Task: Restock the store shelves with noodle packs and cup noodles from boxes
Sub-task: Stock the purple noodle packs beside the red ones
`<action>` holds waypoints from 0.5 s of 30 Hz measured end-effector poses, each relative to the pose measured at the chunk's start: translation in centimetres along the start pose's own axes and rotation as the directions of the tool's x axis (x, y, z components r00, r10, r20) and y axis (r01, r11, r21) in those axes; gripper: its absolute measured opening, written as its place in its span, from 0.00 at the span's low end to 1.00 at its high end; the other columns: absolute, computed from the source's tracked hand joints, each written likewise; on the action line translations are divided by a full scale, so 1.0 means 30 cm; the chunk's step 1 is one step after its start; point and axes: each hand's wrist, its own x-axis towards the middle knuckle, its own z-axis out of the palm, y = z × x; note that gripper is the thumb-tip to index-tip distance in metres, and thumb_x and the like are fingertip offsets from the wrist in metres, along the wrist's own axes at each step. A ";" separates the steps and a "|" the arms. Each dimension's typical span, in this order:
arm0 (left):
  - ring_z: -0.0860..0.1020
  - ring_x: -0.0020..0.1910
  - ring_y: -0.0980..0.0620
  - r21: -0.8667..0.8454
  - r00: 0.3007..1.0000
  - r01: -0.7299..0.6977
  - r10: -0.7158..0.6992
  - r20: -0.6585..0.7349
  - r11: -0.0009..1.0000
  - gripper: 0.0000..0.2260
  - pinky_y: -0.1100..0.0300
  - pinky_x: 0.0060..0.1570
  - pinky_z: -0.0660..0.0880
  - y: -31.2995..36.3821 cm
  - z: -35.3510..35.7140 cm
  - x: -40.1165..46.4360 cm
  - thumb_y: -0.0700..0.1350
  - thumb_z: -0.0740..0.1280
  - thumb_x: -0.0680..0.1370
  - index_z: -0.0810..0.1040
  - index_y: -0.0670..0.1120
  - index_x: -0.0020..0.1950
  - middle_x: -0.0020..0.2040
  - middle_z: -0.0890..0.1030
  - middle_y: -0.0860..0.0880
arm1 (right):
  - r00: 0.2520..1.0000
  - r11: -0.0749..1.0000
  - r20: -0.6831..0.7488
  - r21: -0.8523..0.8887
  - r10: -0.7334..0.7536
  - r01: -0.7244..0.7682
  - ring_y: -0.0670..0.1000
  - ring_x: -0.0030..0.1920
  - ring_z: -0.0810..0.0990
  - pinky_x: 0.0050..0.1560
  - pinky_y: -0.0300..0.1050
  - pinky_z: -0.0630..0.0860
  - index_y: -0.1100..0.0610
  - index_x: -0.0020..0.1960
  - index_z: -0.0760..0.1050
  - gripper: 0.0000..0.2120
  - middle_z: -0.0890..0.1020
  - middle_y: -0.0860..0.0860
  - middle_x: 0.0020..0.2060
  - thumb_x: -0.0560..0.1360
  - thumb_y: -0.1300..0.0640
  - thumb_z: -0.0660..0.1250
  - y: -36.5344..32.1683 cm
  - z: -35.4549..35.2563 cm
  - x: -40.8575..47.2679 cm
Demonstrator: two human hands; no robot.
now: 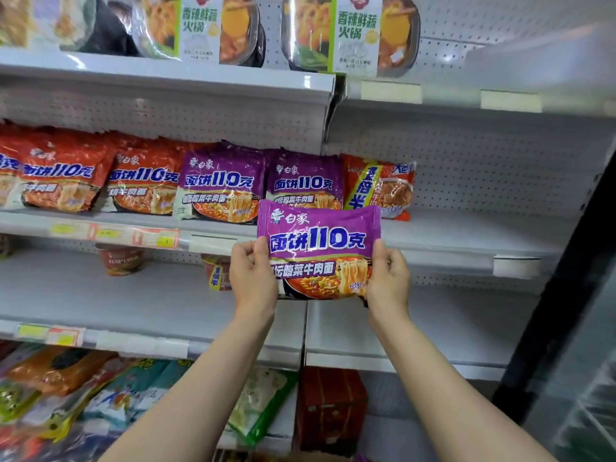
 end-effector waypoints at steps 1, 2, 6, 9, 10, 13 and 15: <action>0.84 0.46 0.50 0.004 1.000 -0.010 0.010 0.003 1.000 0.10 0.54 0.42 0.80 0.008 0.010 0.023 0.53 0.62 0.84 0.71 0.49 0.48 0.47 0.83 0.47 | 1.000 1.000 -0.019 -0.014 -0.022 0.022 0.53 0.44 0.87 0.45 0.54 0.84 0.55 0.47 0.72 0.16 0.86 0.52 0.43 0.82 0.42 0.61 -0.009 0.009 0.019; 0.83 0.46 0.50 0.002 1.000 -0.014 0.014 0.003 1.000 0.10 0.55 0.42 0.79 0.014 0.014 0.036 0.53 0.62 0.83 0.71 0.48 0.48 0.47 0.83 0.47 | 0.999 0.999 -0.029 -0.022 -0.038 0.038 0.52 0.44 0.87 0.44 0.53 0.84 0.55 0.47 0.72 0.17 0.86 0.52 0.43 0.82 0.42 0.60 -0.017 0.016 0.026; 0.78 0.40 0.58 0.014 0.999 -0.035 0.035 -0.028 0.999 0.11 0.68 0.34 0.72 0.040 0.033 0.095 0.52 0.61 0.84 0.73 0.45 0.52 0.46 0.81 0.50 | 0.998 0.999 0.068 0.049 0.005 -0.009 0.49 0.45 0.87 0.43 0.45 0.83 0.53 0.52 0.72 0.13 0.86 0.51 0.46 0.82 0.43 0.62 -0.040 0.061 0.049; 0.75 0.39 0.56 0.065 0.998 -0.062 0.063 -0.017 0.996 0.10 0.72 0.32 0.69 0.043 0.040 0.162 0.52 0.60 0.84 0.72 0.46 0.51 0.43 0.79 0.51 | 0.981 0.995 0.192 0.085 0.039 -0.056 0.50 0.47 0.87 0.45 0.47 0.84 0.54 0.60 0.72 0.15 0.87 0.51 0.49 0.78 0.49 0.70 -0.058 0.097 0.072; 0.77 0.41 0.53 0.062 0.997 -0.072 0.071 0.008 0.995 0.09 0.67 0.36 0.72 0.043 0.043 0.193 0.52 0.60 0.84 0.72 0.47 0.50 0.44 0.79 0.50 | 0.979 0.996 0.202 0.081 0.032 -0.049 0.50 0.47 0.87 0.43 0.46 0.84 0.54 0.61 0.71 0.17 0.87 0.52 0.49 0.77 0.51 0.72 -0.064 0.109 0.089; 0.79 0.45 0.47 0.102 0.990 -0.095 0.084 0.113 0.990 0.09 0.51 0.45 0.76 0.041 0.050 0.304 0.51 0.63 0.83 0.72 0.47 0.47 0.47 0.80 0.46 | 0.981 0.996 0.192 0.084 0.022 -0.039 0.48 0.47 0.87 0.41 0.41 0.83 0.53 0.60 0.73 0.15 0.86 0.50 0.50 0.77 0.54 0.73 -0.083 0.147 0.157; 0.76 0.41 0.50 0.199 0.979 -0.155 0.123 0.162 0.968 0.10 0.52 0.45 0.72 0.053 0.051 0.369 0.50 0.65 0.82 0.74 0.44 0.45 0.43 0.80 0.46 | 0.980 0.994 0.194 0.099 0.031 -0.051 0.48 0.46 0.87 0.41 0.41 0.83 0.51 0.58 0.75 0.12 0.87 0.50 0.49 0.77 0.56 0.73 -0.092 0.168 0.204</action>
